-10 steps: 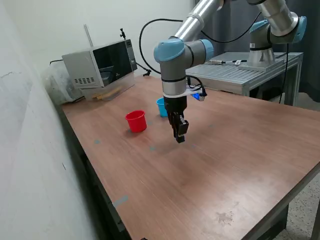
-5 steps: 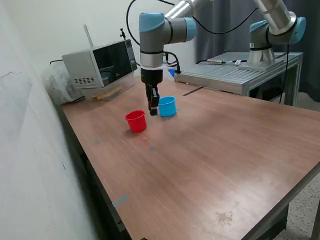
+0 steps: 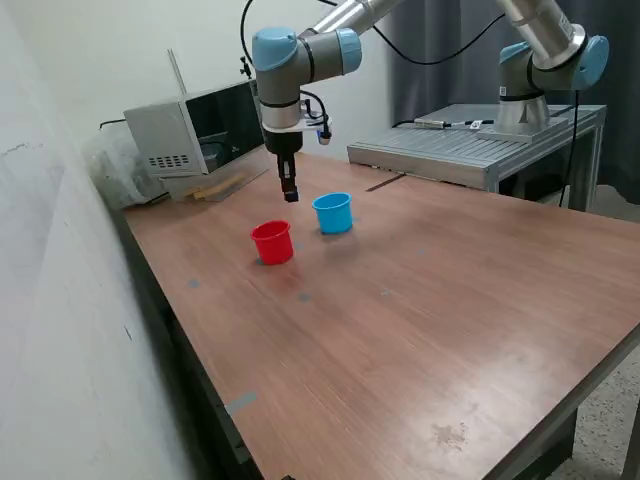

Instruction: Place red objects in the red bin, and blue objects in the blue bin.

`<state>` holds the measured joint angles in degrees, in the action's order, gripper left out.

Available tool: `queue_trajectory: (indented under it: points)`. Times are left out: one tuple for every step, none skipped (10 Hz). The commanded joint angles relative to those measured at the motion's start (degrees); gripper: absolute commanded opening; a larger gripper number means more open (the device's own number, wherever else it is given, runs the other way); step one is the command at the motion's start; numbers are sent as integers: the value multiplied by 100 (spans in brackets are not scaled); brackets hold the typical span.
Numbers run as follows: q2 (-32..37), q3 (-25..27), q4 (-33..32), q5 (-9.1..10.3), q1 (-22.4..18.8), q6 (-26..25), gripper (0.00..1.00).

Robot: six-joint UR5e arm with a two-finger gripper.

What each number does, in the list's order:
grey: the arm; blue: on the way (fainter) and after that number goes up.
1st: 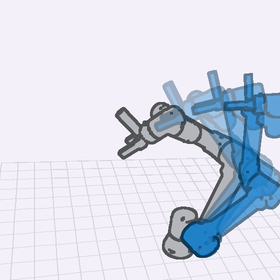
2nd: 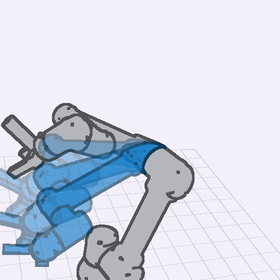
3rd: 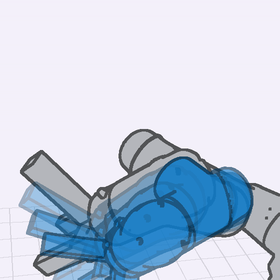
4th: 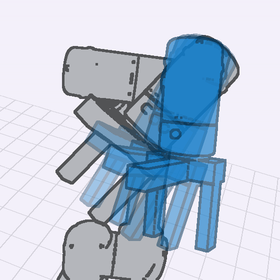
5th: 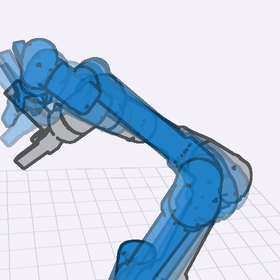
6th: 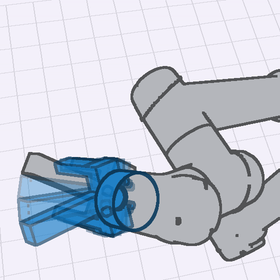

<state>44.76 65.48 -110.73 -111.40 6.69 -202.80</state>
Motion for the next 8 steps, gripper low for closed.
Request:
queue_trajectory:
  points:
    - [6,132,445,-110,341,-14,0]
    - [15,210,769,-119,472,-14,0]
    - [32,237,833,-119,543,-14,0]
    - [41,272,955,-111,561,-6,0]
    - [59,325,1139,-110,579,3,0]
    - [128,412,1159,-93,579,47,0]
    - [181,465,1167,-67,562,65,0]
    - [208,509,1185,-40,509,134,0]
